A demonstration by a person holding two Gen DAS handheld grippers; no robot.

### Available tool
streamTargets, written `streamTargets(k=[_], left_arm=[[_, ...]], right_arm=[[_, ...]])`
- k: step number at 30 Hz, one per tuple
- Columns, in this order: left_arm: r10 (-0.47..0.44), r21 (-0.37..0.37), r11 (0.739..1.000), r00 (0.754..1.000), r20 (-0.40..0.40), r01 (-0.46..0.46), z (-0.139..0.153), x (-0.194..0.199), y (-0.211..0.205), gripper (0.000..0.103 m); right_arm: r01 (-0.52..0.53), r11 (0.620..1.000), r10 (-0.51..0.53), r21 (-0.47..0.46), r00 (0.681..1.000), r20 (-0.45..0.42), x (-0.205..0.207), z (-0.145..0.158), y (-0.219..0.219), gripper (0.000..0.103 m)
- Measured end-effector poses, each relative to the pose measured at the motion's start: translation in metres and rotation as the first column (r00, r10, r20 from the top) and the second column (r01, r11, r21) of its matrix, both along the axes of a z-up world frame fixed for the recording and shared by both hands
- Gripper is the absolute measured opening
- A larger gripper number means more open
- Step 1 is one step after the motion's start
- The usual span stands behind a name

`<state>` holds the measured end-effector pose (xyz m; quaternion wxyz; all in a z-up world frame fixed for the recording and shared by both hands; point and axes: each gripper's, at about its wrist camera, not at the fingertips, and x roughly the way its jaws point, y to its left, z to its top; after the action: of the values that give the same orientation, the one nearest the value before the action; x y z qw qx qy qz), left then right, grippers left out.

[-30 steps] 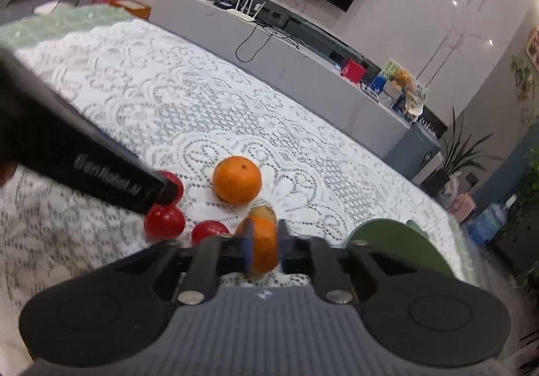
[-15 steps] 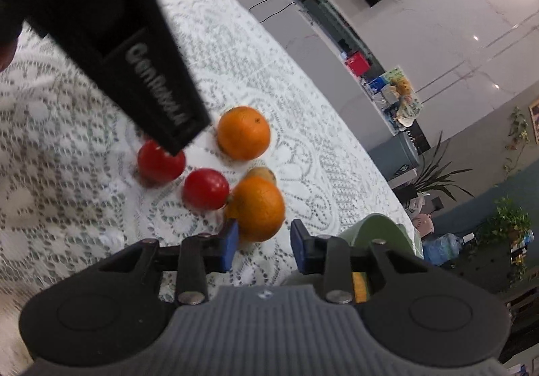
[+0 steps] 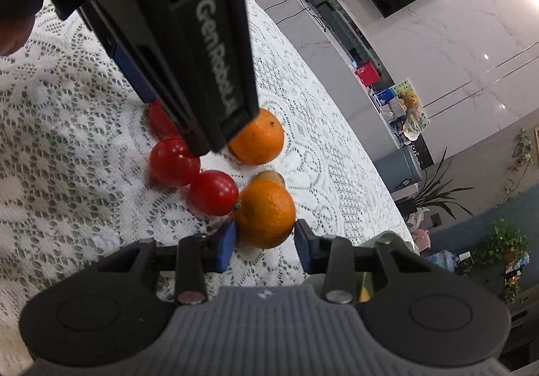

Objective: Organize fruits

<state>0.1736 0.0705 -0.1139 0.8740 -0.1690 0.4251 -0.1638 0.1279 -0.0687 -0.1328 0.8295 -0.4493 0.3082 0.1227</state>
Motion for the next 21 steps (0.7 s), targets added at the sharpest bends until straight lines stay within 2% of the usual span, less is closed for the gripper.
streamTargets(k=[4,6,10,13,14,15,16,18,21], left_arm=[[0.016,-0.009,1.000,1.000,0.004,-0.016,0.003,-0.001,0.004,0.028],[0.026,-0.009,1.000,1.000,0.002,-0.026,0.003,0.000,0.006,0.023],[0.061,-0.004,0.998,0.998,-0.020,-0.061,0.002,0.002,0.013,0.022],[0.089,-0.017,0.996,0.995,-0.046,-0.090,0.004,0.002,0.022,0.022],[0.101,-0.005,0.995,0.993,-0.052,-0.102,0.004,0.002,0.025,0.022],[0.112,0.008,0.994,0.992,-0.058,-0.112,0.005,0.002,0.027,0.022],[0.119,0.008,0.993,0.991,-0.059,-0.119,0.005,0.001,0.030,0.022],[0.125,-0.020,0.992,0.990,-0.067,-0.126,0.007,0.000,0.037,0.022],[0.109,-0.059,0.992,0.992,-0.063,-0.112,0.009,-0.003,0.040,0.030]], right_arm=[[0.001,1.000,-0.001,0.013,1.000,0.005,0.002,0.003,-0.002,0.034],[0.004,1.000,-0.005,0.020,1.000,0.015,0.000,0.006,-0.003,0.034],[0.016,0.998,-0.018,0.060,1.000,0.025,-0.004,0.013,-0.005,0.033],[0.028,0.991,-0.032,0.134,0.999,0.029,-0.006,0.024,-0.010,0.030],[0.030,0.985,-0.035,0.170,0.999,0.025,-0.006,0.029,-0.013,0.027],[0.029,0.979,-0.034,0.202,0.999,0.022,-0.007,0.032,-0.015,0.006],[0.024,0.972,-0.030,0.234,0.999,0.019,-0.008,0.036,-0.017,0.000],[0.020,0.960,-0.026,0.280,0.999,0.021,-0.011,0.041,-0.020,0.000],[0.029,0.951,-0.020,0.308,0.999,-0.030,-0.010,0.040,-0.020,0.000]])
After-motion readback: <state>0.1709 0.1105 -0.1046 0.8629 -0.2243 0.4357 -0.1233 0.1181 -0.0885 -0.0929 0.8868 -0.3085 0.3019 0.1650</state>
